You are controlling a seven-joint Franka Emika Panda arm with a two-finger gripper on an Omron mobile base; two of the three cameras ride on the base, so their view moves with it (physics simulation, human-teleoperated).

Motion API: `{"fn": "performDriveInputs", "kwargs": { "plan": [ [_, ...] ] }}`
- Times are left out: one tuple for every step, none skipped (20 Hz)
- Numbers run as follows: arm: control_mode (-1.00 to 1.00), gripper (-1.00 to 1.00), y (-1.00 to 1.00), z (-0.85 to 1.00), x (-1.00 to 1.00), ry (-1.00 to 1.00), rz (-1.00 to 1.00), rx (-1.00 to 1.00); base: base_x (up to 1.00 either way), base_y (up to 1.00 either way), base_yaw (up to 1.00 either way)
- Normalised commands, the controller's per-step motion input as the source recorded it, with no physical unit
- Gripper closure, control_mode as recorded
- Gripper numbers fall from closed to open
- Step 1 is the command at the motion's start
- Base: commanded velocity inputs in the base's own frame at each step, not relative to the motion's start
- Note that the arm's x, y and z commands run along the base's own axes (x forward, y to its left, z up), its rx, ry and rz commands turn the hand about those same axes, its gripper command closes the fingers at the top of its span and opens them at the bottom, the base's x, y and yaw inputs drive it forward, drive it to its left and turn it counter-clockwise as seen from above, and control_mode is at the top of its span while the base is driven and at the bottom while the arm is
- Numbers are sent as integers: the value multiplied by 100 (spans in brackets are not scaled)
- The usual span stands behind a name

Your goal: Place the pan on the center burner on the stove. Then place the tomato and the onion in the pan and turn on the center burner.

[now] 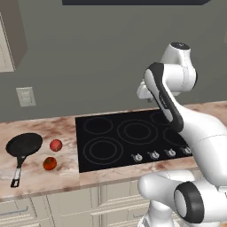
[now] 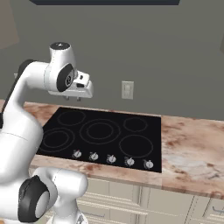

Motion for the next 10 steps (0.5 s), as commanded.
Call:
{"fn": "performDriveInputs", "kwargs": {
  "plan": [
    [-100,-100,0,0,-2,0,0,0,0,0,0],
    [-100,-100,0,0,0,0,0,0,0,0,0],
    [-100,-100,0,0,-11,0,0,0,0,0,0],
    [-100,-100,0,0,-9,0,0,0,0,0,0],
    [-100,-100,6,-1,-15,0,0,0,0,0,0],
    [-100,-100,16,-6,-13,0,0,1,0,0,0],
    [-100,-100,22,-6,-16,0,0,3,0,0,0],
    [-100,-100,26,-9,-13,0,0,3,0,0,0],
    [-100,-100,36,-4,-15,-2,0,5,0,0,0],
    [-100,-100,41,-3,-15,-1,0,6,0,0,0]
  ]
}}
